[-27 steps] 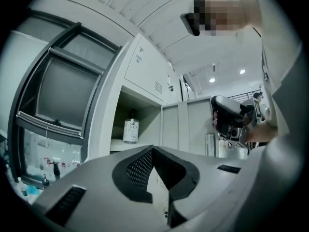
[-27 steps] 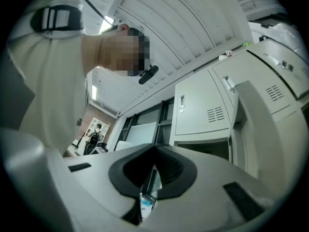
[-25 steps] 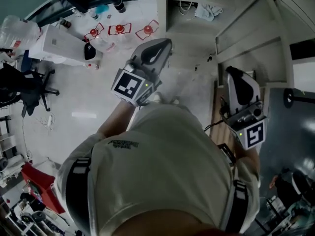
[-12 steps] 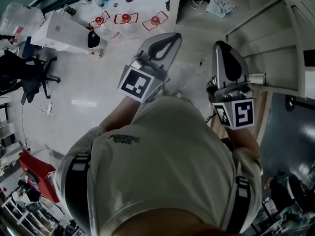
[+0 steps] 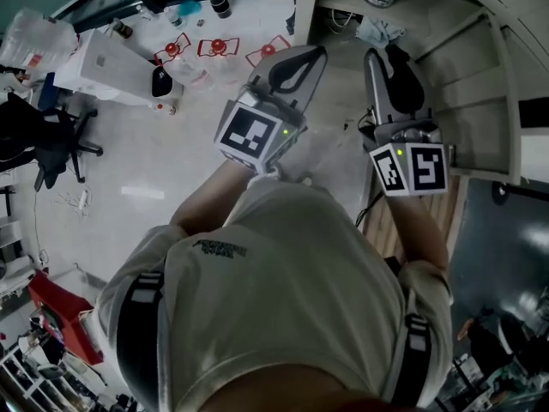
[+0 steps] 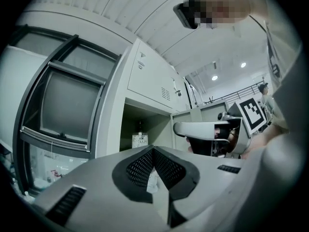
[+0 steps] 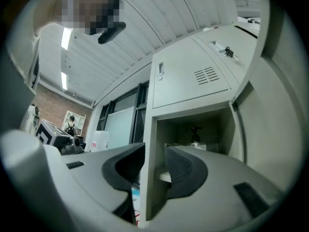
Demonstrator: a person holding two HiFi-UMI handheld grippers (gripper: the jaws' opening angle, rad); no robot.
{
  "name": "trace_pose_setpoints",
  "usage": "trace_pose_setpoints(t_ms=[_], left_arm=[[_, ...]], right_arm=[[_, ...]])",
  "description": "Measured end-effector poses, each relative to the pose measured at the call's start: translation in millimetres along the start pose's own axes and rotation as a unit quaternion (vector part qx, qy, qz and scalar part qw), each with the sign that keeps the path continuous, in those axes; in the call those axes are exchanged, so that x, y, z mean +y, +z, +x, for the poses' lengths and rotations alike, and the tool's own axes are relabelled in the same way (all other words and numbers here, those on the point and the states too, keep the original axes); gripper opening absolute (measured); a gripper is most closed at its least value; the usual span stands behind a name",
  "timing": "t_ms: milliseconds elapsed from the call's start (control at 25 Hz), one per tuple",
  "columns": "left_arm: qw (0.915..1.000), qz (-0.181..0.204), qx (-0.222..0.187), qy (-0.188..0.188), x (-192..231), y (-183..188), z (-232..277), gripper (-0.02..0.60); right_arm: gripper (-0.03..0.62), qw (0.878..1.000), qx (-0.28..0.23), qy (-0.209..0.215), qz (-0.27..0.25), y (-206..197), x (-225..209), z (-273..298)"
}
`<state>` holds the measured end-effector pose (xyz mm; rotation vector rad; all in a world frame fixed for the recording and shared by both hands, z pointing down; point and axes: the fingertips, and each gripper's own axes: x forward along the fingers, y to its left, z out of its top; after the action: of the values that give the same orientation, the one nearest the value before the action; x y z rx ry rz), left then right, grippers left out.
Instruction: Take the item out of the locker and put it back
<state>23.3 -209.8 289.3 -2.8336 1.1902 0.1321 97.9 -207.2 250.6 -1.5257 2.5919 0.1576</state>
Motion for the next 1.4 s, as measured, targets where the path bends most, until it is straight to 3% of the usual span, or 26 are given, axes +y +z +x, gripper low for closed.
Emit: trace_pose_setpoints(t_ms=[120,200,280,360,520,560,840,1040,1160,1400], left_arm=[[0.9998,0.011,-0.015,0.005,9.6,11.1,19.8,0.011],[0.9997,0.016,-0.018,0.007,13.7,14.3,30.8,0.011],[0.9997,0.016,-0.017,0.005,15.6,14.2,40.9,0.011],[0.9999,0.013,-0.01,0.002,16.4,11.5,50.6,0.011],[0.9997,-0.021,0.006,-0.007,18.3,-0.6,66.7,0.011],[0.9995,-0.029,0.008,-0.009,18.5,-3.5,68.8,0.011],[0.9988,-0.037,0.026,-0.016,18.2,-26.0,75.1,0.011],[0.9983,-0.04,0.037,-0.019,19.1,-38.3,72.3,0.011],[0.9981,-0.041,0.041,-0.018,19.6,-44.6,70.3,0.011],[0.9976,-0.045,0.05,-0.016,18.8,-50.3,61.1,0.011]], right_arm=[[0.135,0.999,0.001,-0.036,0.004,6.5,-28.3,24.6],[0.221,0.998,0.009,-0.061,0.011,5.8,-49.0,38.8],[0.224,0.996,0.021,-0.082,0.022,0.1,-68.6,51.5],[0.293,0.994,0.035,-0.096,0.034,-9.3,-85.5,64.7],[0.305,0.991,0.07,-0.111,0.024,-35.5,-108.4,93.2],[0.353,0.99,0.08,-0.113,0.02,-43.1,-111.9,99.9],[0.373,0.984,0.118,-0.133,0.005,-86.4,-138.8,134.7],[0.403,0.978,0.144,-0.152,-0.017,-94.2,-140.5,145.3],[0.402,0.974,0.152,-0.164,-0.04,-97.7,-140.7,148.3],[0.36,0.967,0.18,-0.181,-0.014,-100.7,-147.6,150.0]])
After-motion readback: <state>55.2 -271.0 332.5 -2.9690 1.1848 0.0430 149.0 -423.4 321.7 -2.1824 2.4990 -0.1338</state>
